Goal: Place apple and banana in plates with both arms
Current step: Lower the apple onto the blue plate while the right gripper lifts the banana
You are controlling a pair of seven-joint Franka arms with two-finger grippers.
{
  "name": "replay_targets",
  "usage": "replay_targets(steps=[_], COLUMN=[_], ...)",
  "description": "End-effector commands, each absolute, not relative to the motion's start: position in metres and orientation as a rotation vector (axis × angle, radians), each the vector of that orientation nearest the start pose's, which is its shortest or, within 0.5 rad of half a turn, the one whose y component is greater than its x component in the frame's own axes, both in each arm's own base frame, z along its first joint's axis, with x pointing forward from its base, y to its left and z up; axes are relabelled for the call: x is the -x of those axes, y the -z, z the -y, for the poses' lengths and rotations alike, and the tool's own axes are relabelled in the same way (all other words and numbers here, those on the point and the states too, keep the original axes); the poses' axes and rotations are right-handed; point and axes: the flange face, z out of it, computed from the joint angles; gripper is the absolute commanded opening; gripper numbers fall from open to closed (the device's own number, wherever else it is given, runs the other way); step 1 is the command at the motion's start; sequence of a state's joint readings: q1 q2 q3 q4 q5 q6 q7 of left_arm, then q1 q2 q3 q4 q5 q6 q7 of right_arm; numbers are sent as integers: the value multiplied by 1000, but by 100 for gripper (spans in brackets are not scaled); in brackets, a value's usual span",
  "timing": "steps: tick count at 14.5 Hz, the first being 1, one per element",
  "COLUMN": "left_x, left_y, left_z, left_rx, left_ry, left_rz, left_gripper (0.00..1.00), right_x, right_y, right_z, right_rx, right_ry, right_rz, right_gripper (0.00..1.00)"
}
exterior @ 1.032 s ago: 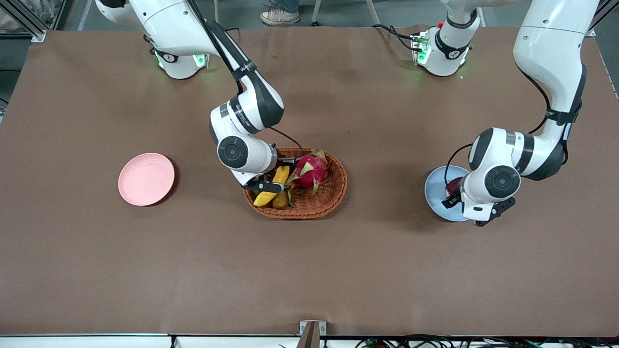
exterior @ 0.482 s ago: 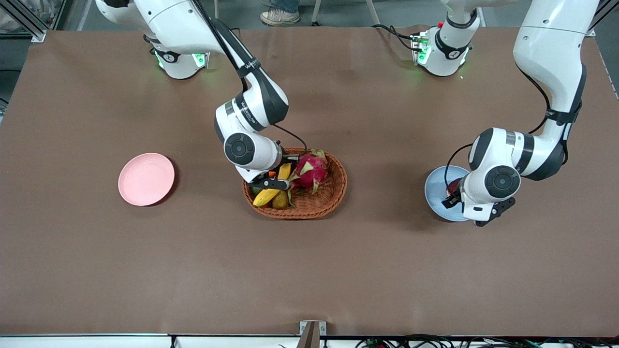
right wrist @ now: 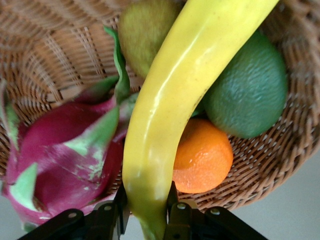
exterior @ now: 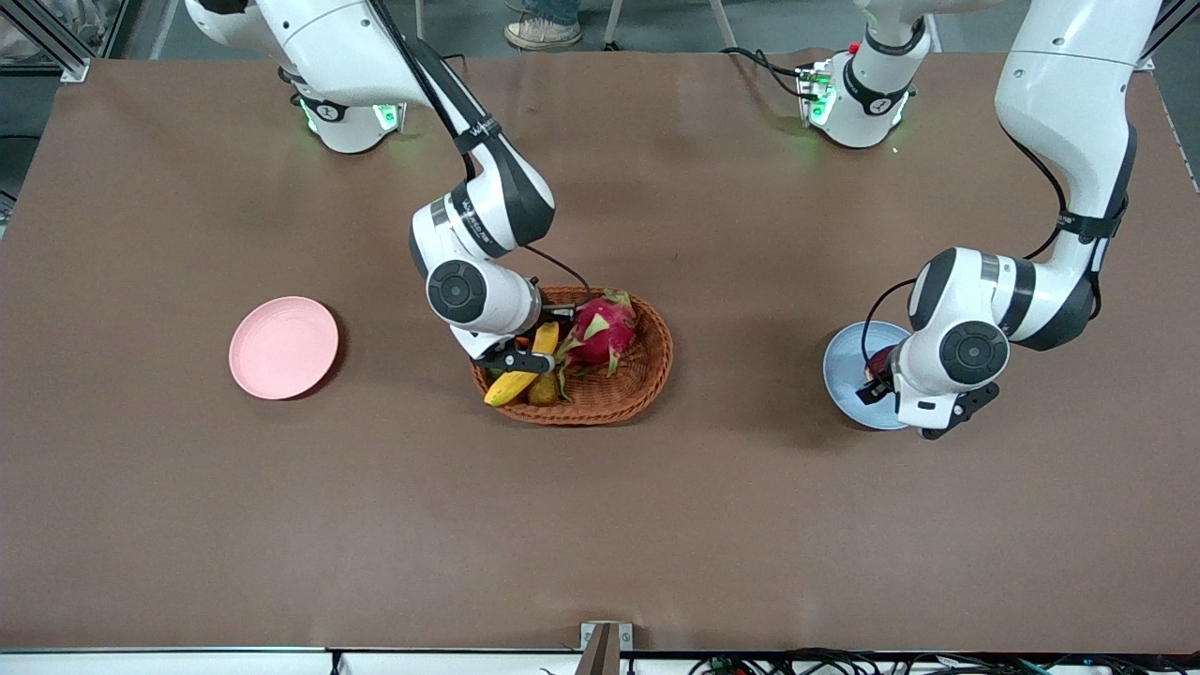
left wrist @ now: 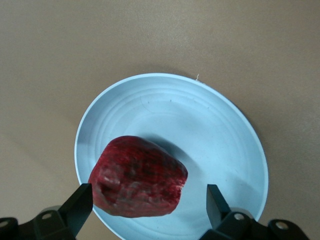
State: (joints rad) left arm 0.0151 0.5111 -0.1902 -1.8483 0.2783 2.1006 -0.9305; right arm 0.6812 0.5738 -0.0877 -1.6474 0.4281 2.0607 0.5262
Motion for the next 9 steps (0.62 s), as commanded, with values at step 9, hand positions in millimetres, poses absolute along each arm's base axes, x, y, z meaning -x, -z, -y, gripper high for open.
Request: replay_targets(steps=[9], left_x=[-635], left_y=[-386], left_z=[144], left_rx=[2829], left_ry=[-169], left_rz=[841], left_gripper=[100], right_x=[-614], right_y=[-365], right_z=[-104], right_rx=[3158], right_ry=[-380], right_rz=[-206], right_gripper=[18])
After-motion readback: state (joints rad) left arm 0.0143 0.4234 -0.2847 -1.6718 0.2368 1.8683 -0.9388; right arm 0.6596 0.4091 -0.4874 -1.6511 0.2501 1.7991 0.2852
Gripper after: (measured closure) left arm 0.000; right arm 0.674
